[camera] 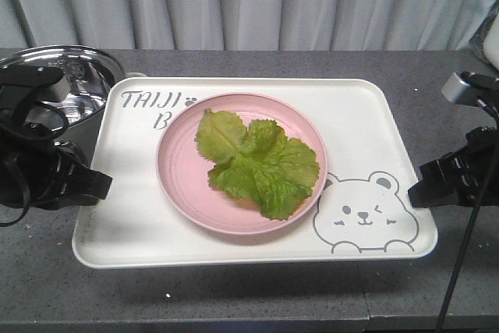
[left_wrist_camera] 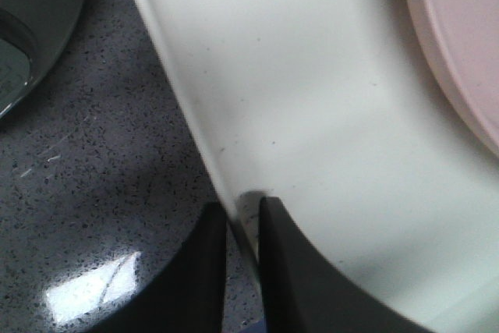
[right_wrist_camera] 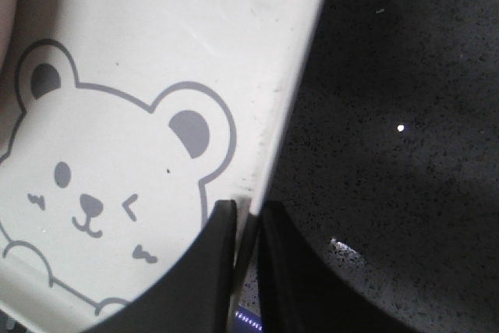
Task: Transfer vegetables to tray and serve
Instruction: 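Hold the tray level with both grippers while the base turns away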
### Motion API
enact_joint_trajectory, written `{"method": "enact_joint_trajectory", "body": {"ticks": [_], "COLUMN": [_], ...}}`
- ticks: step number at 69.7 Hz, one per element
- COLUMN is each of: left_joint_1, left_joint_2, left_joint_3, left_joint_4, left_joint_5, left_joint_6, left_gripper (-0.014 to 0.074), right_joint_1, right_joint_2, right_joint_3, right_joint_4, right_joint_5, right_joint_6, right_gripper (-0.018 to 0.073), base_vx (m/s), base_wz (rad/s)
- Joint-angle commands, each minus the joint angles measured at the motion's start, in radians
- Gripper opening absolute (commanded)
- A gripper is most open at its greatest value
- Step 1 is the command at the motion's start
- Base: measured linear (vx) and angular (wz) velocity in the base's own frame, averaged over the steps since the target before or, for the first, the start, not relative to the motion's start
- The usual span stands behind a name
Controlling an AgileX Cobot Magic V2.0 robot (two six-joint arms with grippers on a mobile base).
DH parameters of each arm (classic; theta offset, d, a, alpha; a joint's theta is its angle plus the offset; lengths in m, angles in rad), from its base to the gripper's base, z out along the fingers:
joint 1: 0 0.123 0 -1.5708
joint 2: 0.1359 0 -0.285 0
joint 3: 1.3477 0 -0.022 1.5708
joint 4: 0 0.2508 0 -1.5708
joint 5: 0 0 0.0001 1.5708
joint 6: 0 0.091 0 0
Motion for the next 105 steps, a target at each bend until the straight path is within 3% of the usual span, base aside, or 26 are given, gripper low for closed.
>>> {"method": "enact_joint_trajectory", "body": {"ticks": [1, 105], "left_joint_1": [-0.014, -0.014], "left_joint_2": [-0.027, -0.027], "left_joint_3": [-0.030, -0.030], "left_joint_4": [-0.072, -0.072], "left_joint_5": [-0.052, -0.053], "left_joint_6": [0.042, 0.042], "left_gripper": [-0.0006, -0.0006], "right_joint_1": [0.016, 0.016], "right_joint_2": [-0.032, -0.032], "right_joint_3": [-0.026, -0.026], "right_joint_4": [0.114, 0.114], "right_joint_5": [0.043, 0.043], "right_joint_6": [-0.050, -0.050], "right_gripper": [-0.0003, -0.0003], "base_vx": [-0.01, -0.01], "base_wz": [-0.04, -0.37]}}
